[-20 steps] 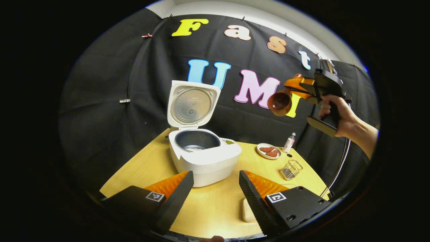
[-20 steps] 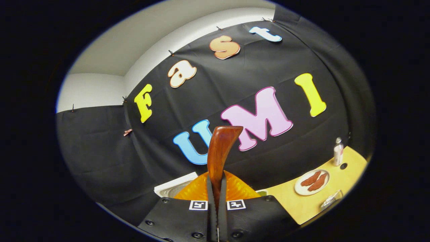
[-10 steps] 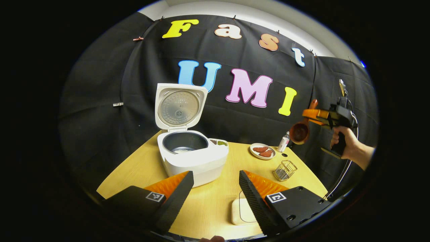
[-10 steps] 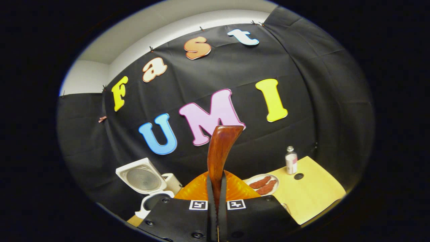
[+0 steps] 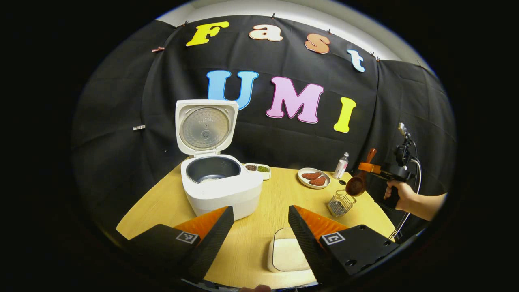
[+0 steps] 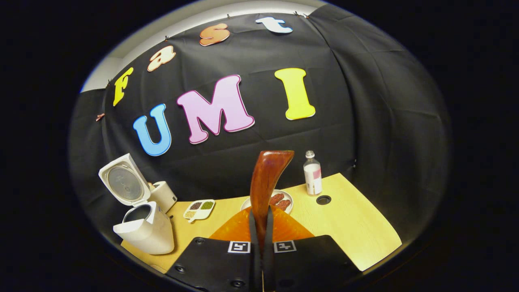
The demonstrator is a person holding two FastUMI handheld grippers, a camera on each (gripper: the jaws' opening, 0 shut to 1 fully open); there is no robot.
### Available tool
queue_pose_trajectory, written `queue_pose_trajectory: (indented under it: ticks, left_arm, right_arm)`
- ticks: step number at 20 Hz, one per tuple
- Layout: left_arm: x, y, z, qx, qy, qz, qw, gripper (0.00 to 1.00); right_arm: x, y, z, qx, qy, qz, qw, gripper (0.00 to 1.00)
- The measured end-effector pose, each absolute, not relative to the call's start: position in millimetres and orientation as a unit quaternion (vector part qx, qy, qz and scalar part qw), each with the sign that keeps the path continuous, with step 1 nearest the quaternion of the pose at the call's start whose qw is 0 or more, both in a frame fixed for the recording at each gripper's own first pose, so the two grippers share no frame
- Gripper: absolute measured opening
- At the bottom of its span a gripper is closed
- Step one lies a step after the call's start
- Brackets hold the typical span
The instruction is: Close the left gripper, press the button to open the rice cooker; take a wooden spoon from the chopstick holder with the right hand, scoop a spoonful of rice and pour it into the rice cooker, then put the wooden spoon back into the chopstick holder.
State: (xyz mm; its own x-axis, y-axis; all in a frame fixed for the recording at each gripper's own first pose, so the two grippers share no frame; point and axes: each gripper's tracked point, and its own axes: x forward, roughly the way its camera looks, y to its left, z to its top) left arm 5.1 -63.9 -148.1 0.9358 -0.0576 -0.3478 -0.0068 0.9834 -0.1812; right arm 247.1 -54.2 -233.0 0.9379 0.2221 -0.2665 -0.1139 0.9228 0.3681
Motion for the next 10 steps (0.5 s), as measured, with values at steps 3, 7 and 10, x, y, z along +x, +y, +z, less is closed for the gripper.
queue_pose_trajectory:
  ticks: [3, 7, 10]
  left_arm:
    - [7.1, -69.7, -147.8, -0.083, 0.188, -0.007, 0.979, 0.94]
    - [7.5, -75.7, -151.1, -0.071, 0.2, 0.001, 0.977, 0.94]
    - [9.6, -82.1, -150.5, -0.058, 0.202, -0.003, 0.978, 0.94]
  right_arm:
    - [259.2, -53.6, -265.5, 0.178, 0.169, 0.087, 0.965, 0.07]
    - [263.4, -50.4, -296.6, 0.195, 0.19, 0.089, 0.958, 0.07]
    - [259.9, -46.1, -312.5, 0.205, 0.21, 0.087, 0.952, 0.08]
